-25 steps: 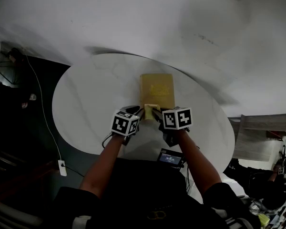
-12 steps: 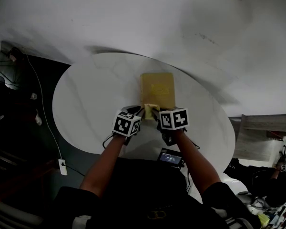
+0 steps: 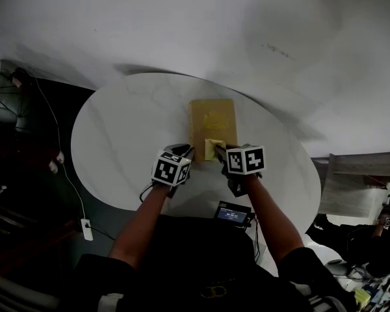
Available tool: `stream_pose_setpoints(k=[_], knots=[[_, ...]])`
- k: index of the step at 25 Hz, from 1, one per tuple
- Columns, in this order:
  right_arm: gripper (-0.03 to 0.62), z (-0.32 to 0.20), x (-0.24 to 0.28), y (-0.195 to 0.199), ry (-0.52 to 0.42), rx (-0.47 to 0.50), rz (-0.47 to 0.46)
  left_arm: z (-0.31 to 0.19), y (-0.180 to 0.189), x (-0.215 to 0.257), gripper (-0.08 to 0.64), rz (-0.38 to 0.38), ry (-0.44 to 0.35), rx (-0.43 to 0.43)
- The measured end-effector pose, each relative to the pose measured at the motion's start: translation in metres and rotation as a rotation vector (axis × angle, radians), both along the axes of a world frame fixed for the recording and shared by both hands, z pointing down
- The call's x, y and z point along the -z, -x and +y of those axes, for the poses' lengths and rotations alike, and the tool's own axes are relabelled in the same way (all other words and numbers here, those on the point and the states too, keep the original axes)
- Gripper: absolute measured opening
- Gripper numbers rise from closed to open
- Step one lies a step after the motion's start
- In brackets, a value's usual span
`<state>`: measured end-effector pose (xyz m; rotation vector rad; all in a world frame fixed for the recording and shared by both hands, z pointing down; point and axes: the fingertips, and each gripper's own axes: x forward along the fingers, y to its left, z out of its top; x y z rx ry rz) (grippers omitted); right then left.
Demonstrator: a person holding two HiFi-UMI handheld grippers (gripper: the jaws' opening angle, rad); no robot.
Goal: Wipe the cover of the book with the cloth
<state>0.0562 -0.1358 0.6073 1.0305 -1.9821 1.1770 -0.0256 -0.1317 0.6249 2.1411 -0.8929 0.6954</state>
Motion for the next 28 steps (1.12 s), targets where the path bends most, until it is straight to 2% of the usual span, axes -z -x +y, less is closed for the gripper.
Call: stream_pose_setpoints(k=[19, 28], knots=[[0.089, 0.000, 0.005, -0.077, -0.032, -0.133, 0.039, 0.001, 0.000, 0.002, 0.064, -0.002, -0.002, -0.002], [0.088, 0.001, 0.004, -0.085, -0.032, -0.162, 0.047, 0.001, 0.000, 0.003, 0.064, 0.010, -0.003, 0.007]])
